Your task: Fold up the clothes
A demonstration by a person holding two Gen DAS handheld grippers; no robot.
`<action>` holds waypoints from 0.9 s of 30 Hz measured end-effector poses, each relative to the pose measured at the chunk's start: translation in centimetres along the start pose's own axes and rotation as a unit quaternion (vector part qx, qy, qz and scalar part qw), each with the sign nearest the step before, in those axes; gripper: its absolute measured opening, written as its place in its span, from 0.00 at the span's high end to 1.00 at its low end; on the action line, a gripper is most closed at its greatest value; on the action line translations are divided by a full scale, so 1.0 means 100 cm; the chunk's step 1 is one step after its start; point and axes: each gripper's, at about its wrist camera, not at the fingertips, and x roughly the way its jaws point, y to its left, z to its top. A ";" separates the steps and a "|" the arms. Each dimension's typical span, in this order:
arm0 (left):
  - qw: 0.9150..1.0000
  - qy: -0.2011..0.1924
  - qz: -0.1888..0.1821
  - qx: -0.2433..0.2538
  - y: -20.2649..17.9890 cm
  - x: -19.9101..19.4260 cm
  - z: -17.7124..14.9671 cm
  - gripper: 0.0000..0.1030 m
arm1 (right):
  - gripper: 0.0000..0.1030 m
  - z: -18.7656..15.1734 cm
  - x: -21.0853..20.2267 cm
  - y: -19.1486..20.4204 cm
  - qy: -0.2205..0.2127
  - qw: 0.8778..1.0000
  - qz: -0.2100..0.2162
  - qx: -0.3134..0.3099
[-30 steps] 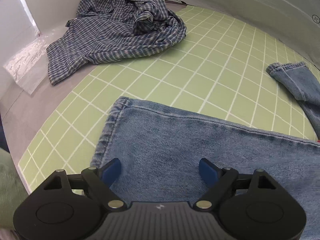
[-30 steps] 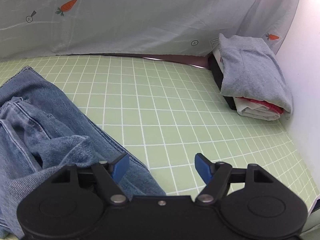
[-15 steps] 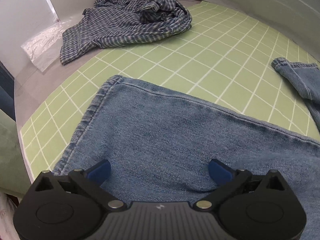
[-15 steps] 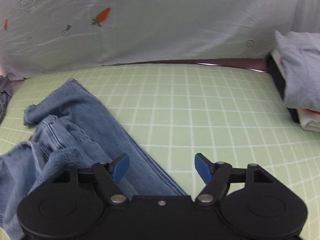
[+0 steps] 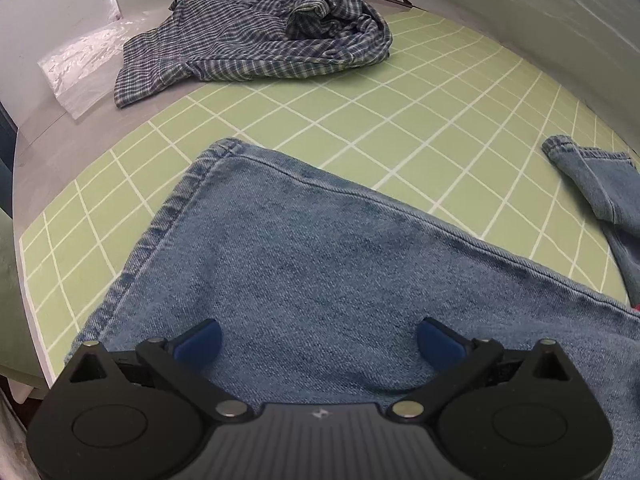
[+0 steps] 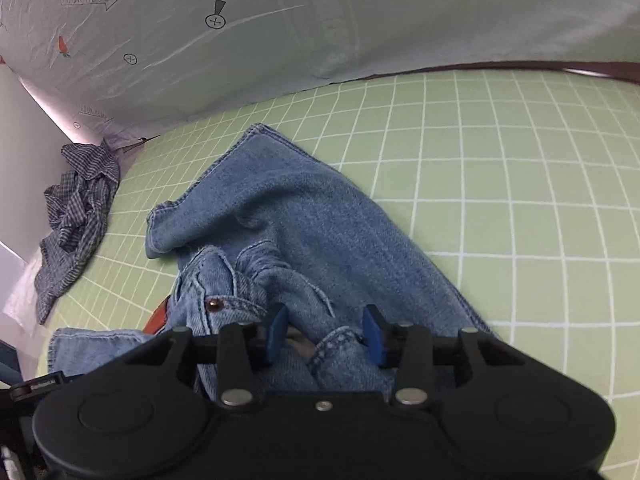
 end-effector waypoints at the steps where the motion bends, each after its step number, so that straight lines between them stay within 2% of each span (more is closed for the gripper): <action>1: 1.000 0.000 0.000 0.001 0.000 0.000 0.000 0.00 | 0.60 0.000 -0.001 -0.002 0.005 1.000 0.009 0.001; 3: 1.000 -0.002 -0.002 0.003 -0.001 0.001 0.001 0.00 | 0.60 0.002 0.004 -0.003 0.024 1.000 0.011 -0.007; 4: 1.000 -0.004 -0.002 0.003 -0.001 0.001 0.001 0.00 | 0.55 0.003 0.007 -0.004 0.035 0.999 0.007 -0.012; 5: 1.000 -0.006 -0.002 0.004 -0.001 0.001 0.000 0.00 | 0.43 0.004 0.013 -0.006 0.043 0.999 -0.001 -0.009; 6: 1.000 -0.008 -0.002 0.004 -0.002 0.001 0.000 0.00 | 0.37 0.005 0.019 -0.009 0.054 0.999 -0.004 -0.001; 7: 1.000 -0.009 -0.003 0.005 -0.002 0.001 0.000 0.00 | 0.37 0.007 0.020 -0.010 0.053 0.999 0.008 -0.002; 9: 1.000 -0.012 -0.003 0.005 -0.002 0.001 -0.001 0.00 | 0.49 0.011 0.023 -0.013 0.062 0.998 0.029 -0.001; 10: 1.000 -0.014 -0.003 0.005 -0.002 0.001 -0.001 0.00 | 0.68 0.009 0.022 -0.010 0.053 0.998 0.025 -0.011; 11: 1.000 -0.015 -0.003 0.005 -0.002 0.001 -0.002 0.00 | 0.80 0.007 0.020 -0.006 0.042 0.999 0.018 -0.022; 13: 1.000 -0.016 -0.004 0.007 -0.002 0.001 -0.002 0.00 | 0.89 0.003 0.013 0.001 0.013 0.999 -0.005 -0.044; 15: 1.000 -0.017 -0.006 0.011 -0.001 0.001 -0.001 0.00 | 0.90 -0.002 0.002 0.004 -0.022 0.998 -0.034 -0.053; 19: 0.999 -0.017 -0.015 0.026 0.000 0.002 0.001 0.00 | 0.91 -0.009 -0.033 -0.026 -0.082 0.991 -0.105 -0.014; 21: 0.999 -0.016 -0.019 0.034 0.001 0.003 0.002 0.00 | 0.91 -0.014 -0.060 -0.053 -0.114 0.981 -0.156 0.019; 23: 0.999 -0.015 -0.021 0.038 0.001 0.003 0.003 0.00 | 0.91 -0.021 -0.095 -0.084 -0.145 0.961 -0.231 0.048; 25: 0.999 -0.015 -0.022 0.040 0.001 0.004 0.003 0.00 | 0.91 -0.032 -0.130 -0.114 -0.167 0.931 -0.313 0.081; 27: 0.999 -0.017 -0.022 0.040 0.001 0.004 0.003 0.00 | 0.91 -0.048 -0.165 -0.145 -0.179 0.890 -0.401 0.119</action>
